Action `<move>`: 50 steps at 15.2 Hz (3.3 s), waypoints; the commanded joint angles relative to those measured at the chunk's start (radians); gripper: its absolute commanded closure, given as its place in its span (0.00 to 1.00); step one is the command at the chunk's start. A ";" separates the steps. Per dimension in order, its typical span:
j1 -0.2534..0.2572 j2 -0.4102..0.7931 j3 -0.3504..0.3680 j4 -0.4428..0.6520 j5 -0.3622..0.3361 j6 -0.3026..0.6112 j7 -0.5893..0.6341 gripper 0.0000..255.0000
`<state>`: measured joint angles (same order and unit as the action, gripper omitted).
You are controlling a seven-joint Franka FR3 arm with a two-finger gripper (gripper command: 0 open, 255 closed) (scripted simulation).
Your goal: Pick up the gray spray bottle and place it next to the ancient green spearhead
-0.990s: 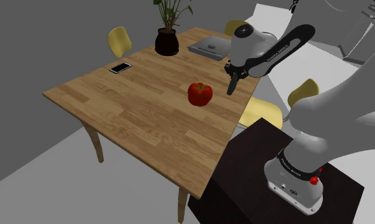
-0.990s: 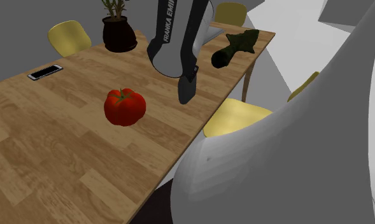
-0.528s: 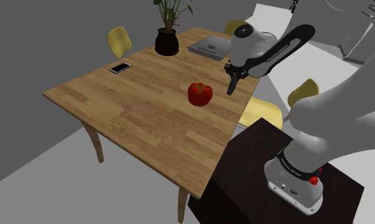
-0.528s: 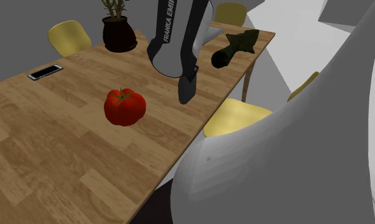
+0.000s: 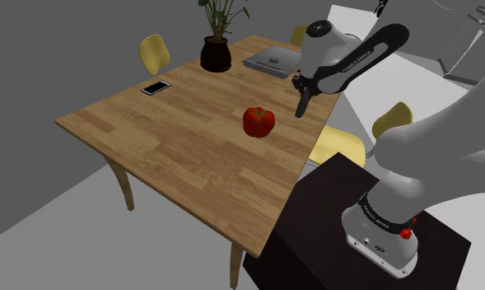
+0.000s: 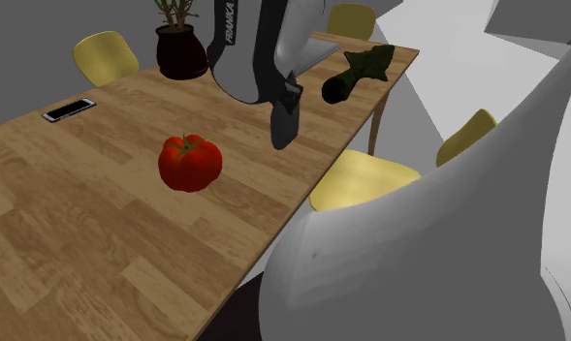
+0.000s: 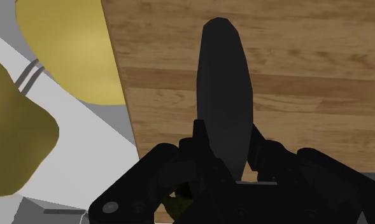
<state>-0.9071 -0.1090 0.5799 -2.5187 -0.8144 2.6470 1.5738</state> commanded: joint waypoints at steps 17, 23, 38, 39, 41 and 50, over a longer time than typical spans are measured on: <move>0.115 -0.193 -0.090 0.053 0.344 -0.157 -0.328 1.00; 0.142 -0.234 -0.116 0.094 0.403 -0.227 -0.395 1.00; 0.178 -0.295 -0.159 0.234 0.490 -0.408 -0.516 1.00; 0.179 -0.297 -0.161 0.245 0.494 -0.421 -0.523 1.00; 0.181 -0.301 -0.164 0.267 0.500 -0.445 -0.535 1.00; 0.185 -0.306 -0.176 0.379 0.523 -0.555 -0.584 1.00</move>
<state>-0.7225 -0.4125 0.4059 -2.1509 -0.2942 2.1047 0.9959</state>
